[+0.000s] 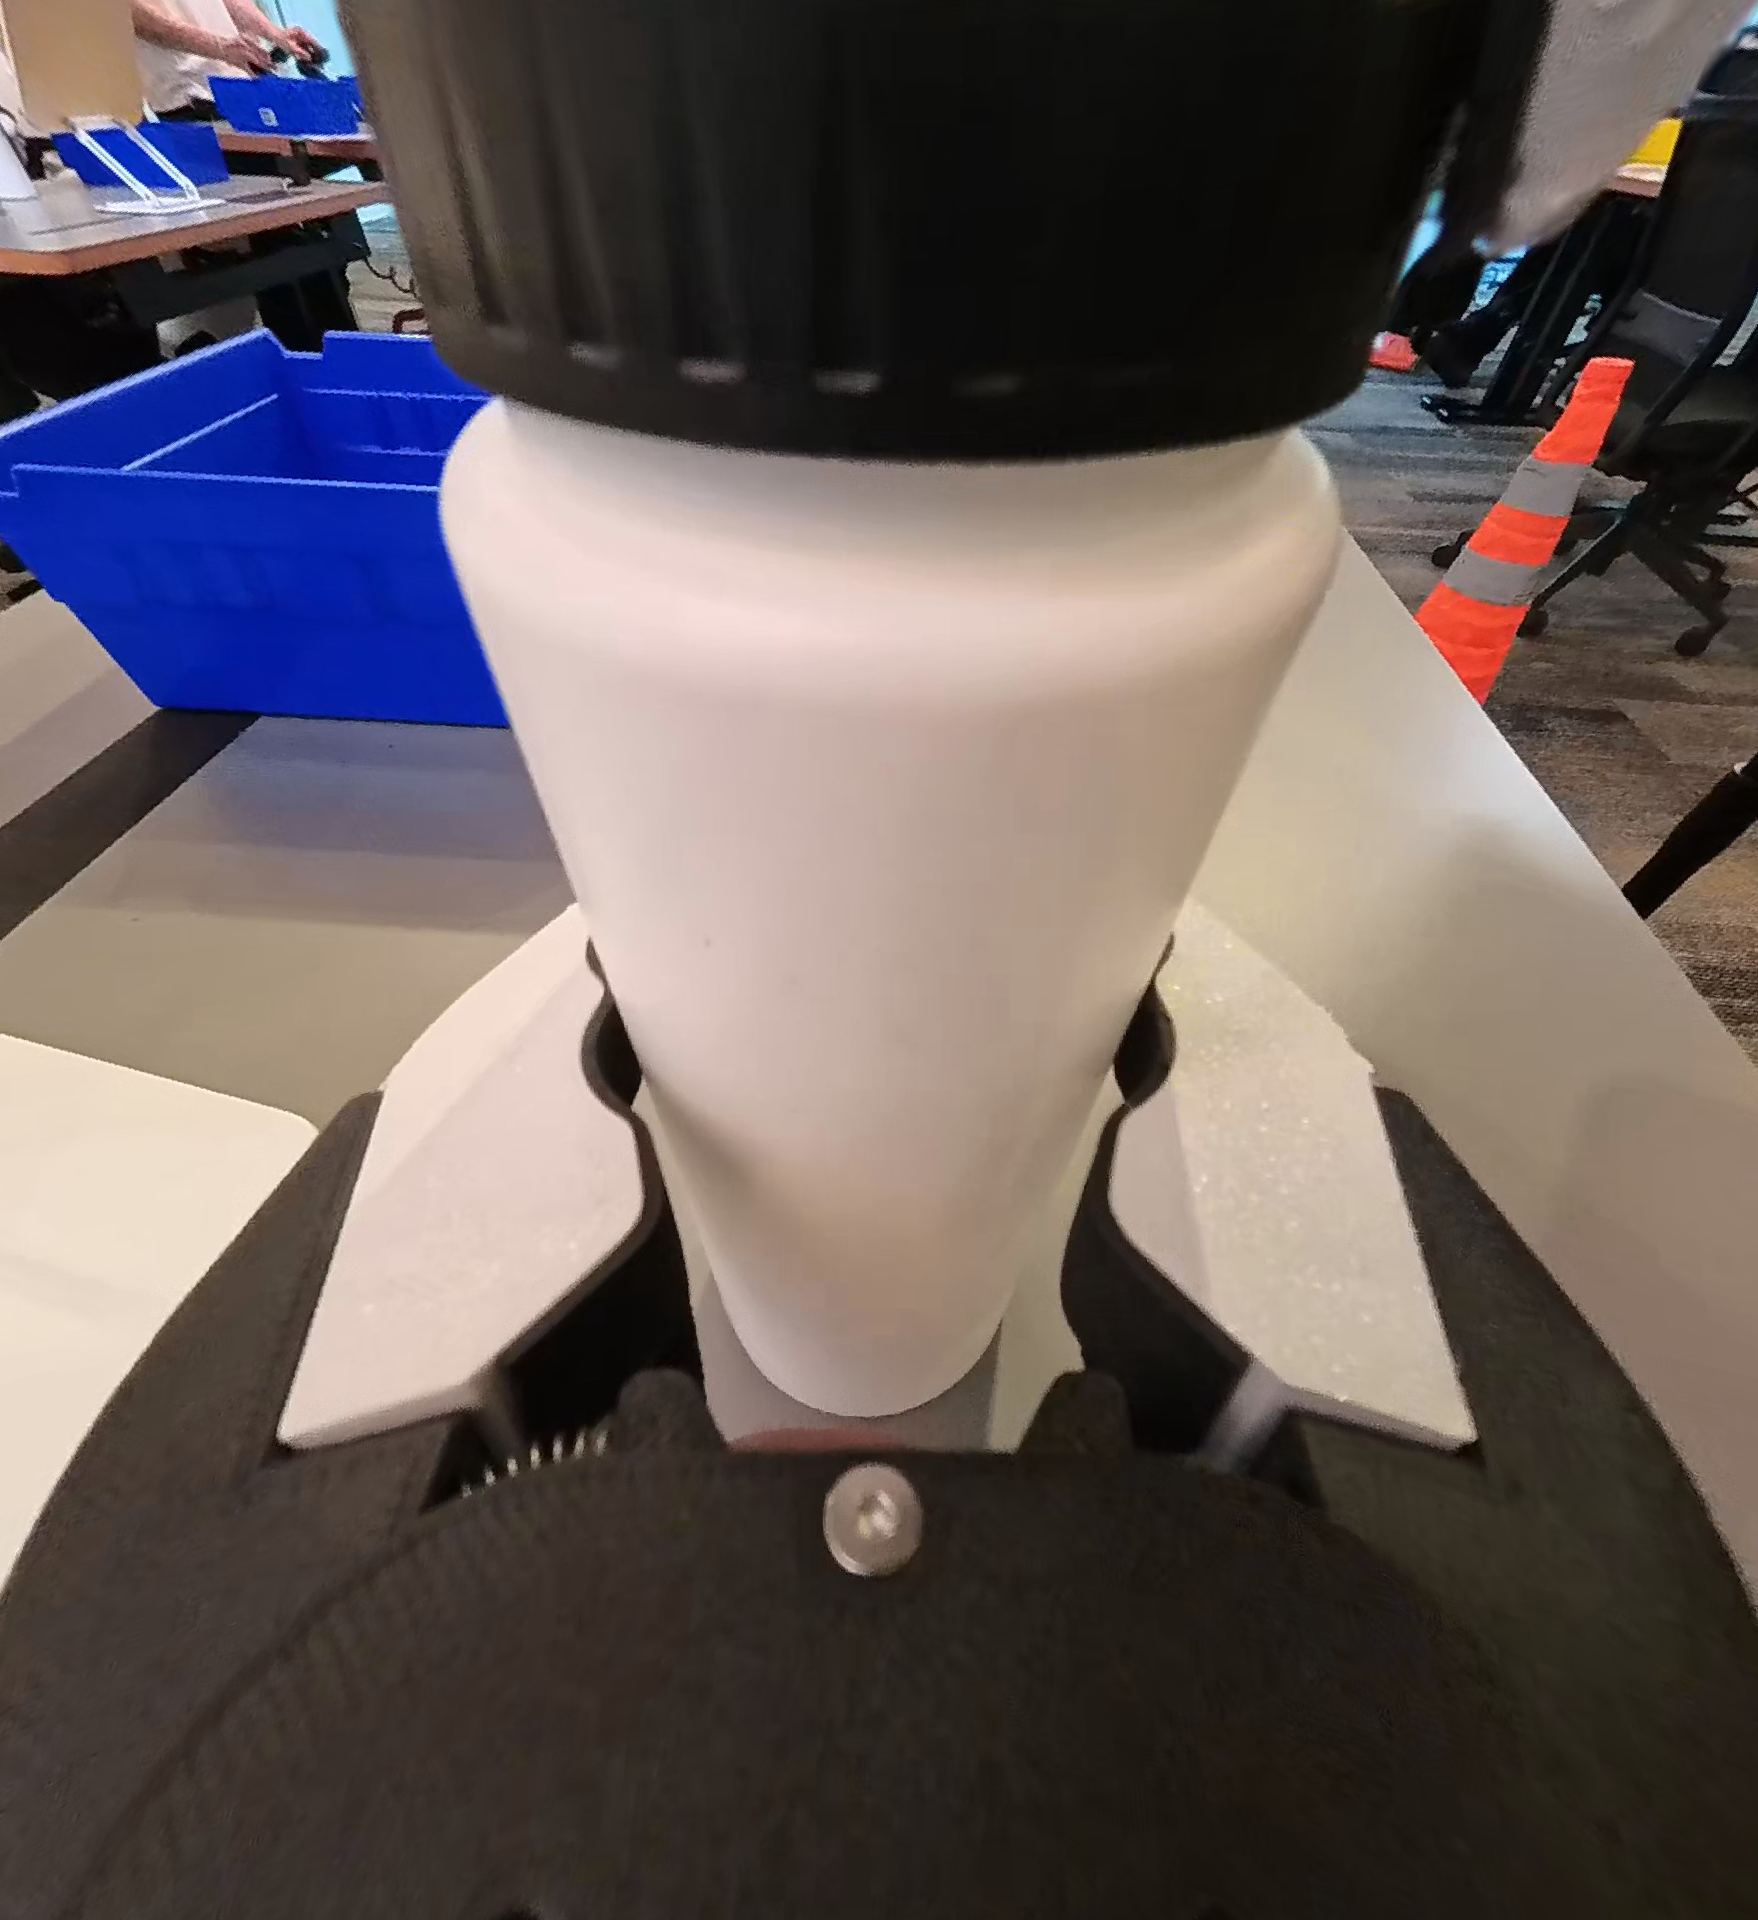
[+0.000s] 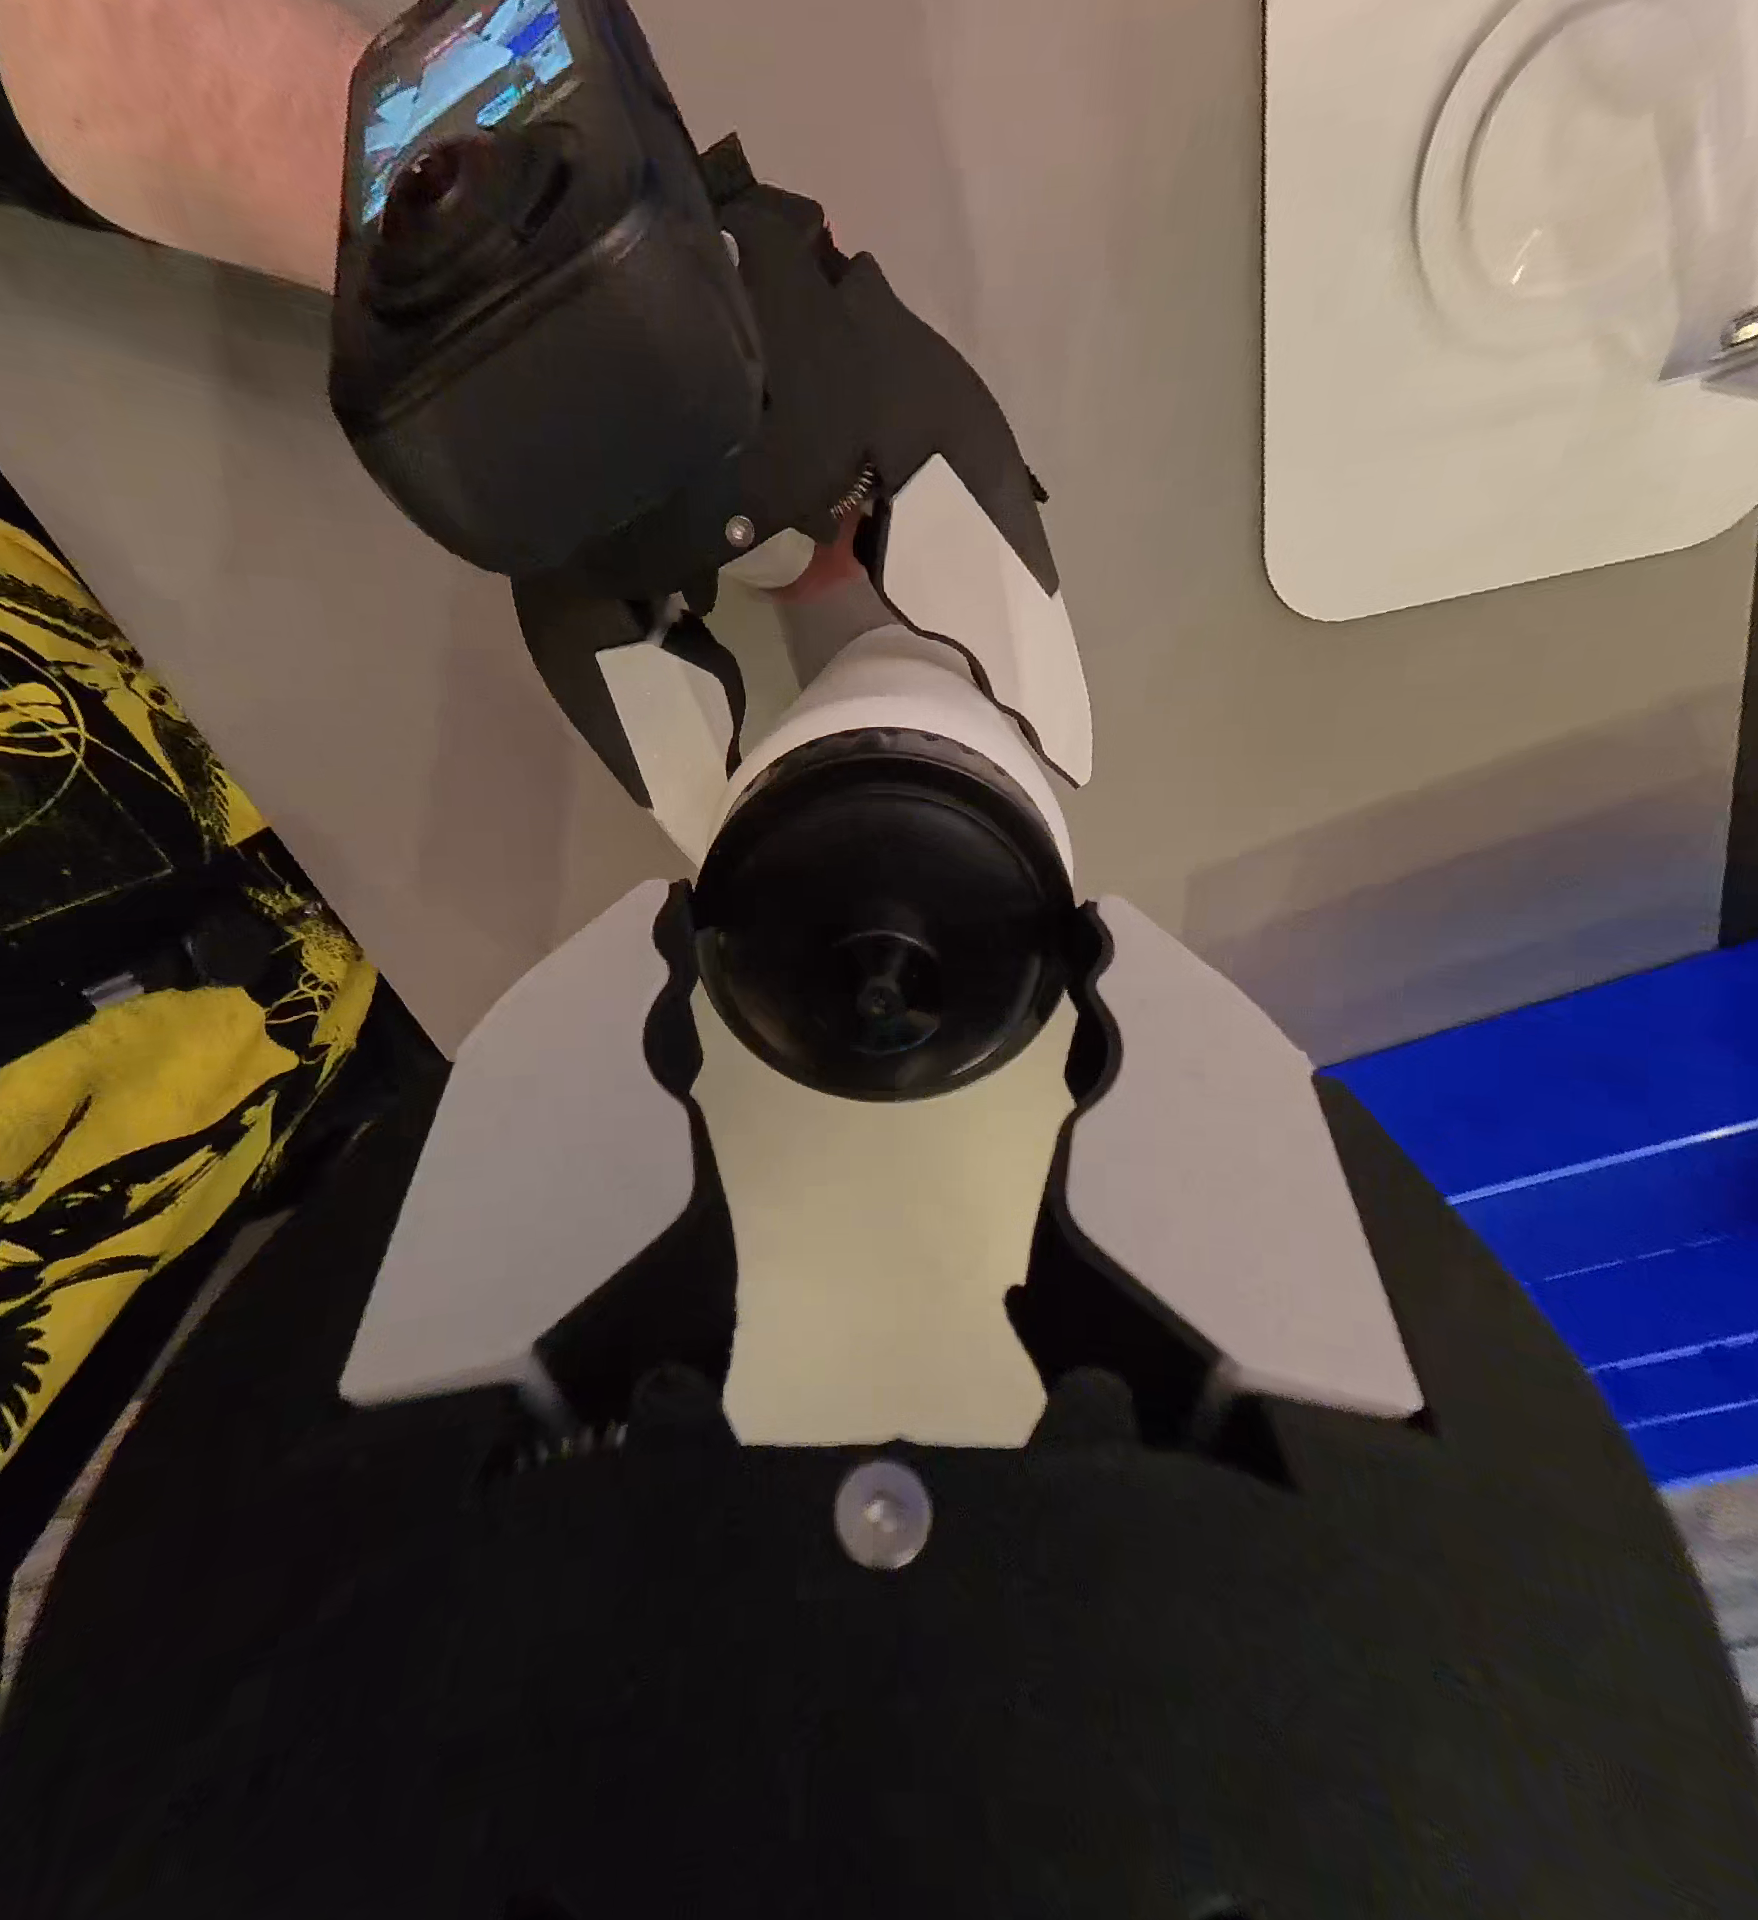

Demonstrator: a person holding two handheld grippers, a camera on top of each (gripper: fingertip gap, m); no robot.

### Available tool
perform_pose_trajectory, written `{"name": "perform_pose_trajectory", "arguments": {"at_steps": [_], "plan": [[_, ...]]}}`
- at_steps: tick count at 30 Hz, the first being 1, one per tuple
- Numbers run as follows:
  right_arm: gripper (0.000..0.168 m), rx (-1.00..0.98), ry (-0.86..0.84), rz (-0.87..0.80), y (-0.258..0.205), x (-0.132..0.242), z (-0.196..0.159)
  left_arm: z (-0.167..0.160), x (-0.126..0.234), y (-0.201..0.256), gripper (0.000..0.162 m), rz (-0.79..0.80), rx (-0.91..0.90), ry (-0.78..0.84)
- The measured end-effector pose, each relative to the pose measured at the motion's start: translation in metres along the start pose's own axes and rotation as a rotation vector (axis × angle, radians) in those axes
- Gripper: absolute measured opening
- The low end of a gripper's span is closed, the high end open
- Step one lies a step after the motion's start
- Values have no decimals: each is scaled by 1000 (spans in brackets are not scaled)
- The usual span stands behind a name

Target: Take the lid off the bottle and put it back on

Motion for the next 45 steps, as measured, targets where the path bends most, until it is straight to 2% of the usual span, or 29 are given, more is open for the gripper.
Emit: {"name": "perform_pose_trajectory", "arguments": {"at_steps": [2,3,4,6,8,11,14,16,19,21,25,28,29,32,33,36,39,42,43,45], "plan": [[72,112,-51,-17,-1,-1,-2,0,0,1,92,-1,-2,-3],[84,185,-69,-45,2,-1,-3,0,0,1,92,-2,-3,-3],[90,253,-90,-58,3,-2,-4,0,0,1,92,-2,-3,-3],[85,365,-128,-57,5,-3,-5,0,0,1,92,-3,-4,-3],[73,415,-156,-2,2,-5,-5,0,0,1,92,-3,-3,-2],[73,347,-166,-2,1,-5,-6,0,0,0,92,-2,-1,-2],[73,50,-76,12,4,-5,-4,0,0,-2,91,-1,18,3],[73,-6,-33,-18,1,-7,-6,0,0,-1,92,-2,3,2],[73,117,-109,-60,-2,-7,-10,0,-1,3,92,-6,-10,-1],[87,265,-125,-77,-1,-8,-8,0,-1,3,92,-7,-8,-1],[75,485,-213,-93,0,-10,-10,0,-1,3,92,-8,-11,-2],[75,467,-218,-73,2,-10,-10,0,-1,2,92,-9,-5,0],[75,399,-207,-60,2,-10,-10,0,-1,2,92,-5,-5,-2],[75,28,-97,-33,7,-10,-7,0,-1,-2,91,4,18,2],[75,-6,-70,-43,5,-11,-7,0,0,-2,91,-3,11,3],[76,44,-117,-61,-1,-11,-13,0,-3,4,91,-3,-18,-6],[88,178,-124,-28,0,-10,-10,0,-3,5,91,-4,-21,-6],[82,329,-142,-7,4,-9,-9,0,-3,5,91,-4,-19,-6],[76,373,-150,9,2,-9,-9,0,-3,4,91,-4,-17,-7],[75,403,-164,5,1,-9,-9,0,-3,5,91,-4,-20,-4]]}}
Point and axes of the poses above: each gripper's, where its closed fingertips meet, x back along the fingers, z out of its top, y = z × x across the jaws, the point moved 4 cm from there along x, back along the fingers, and after that the axes turned 6 degrees about z, right-handed, at the moved point
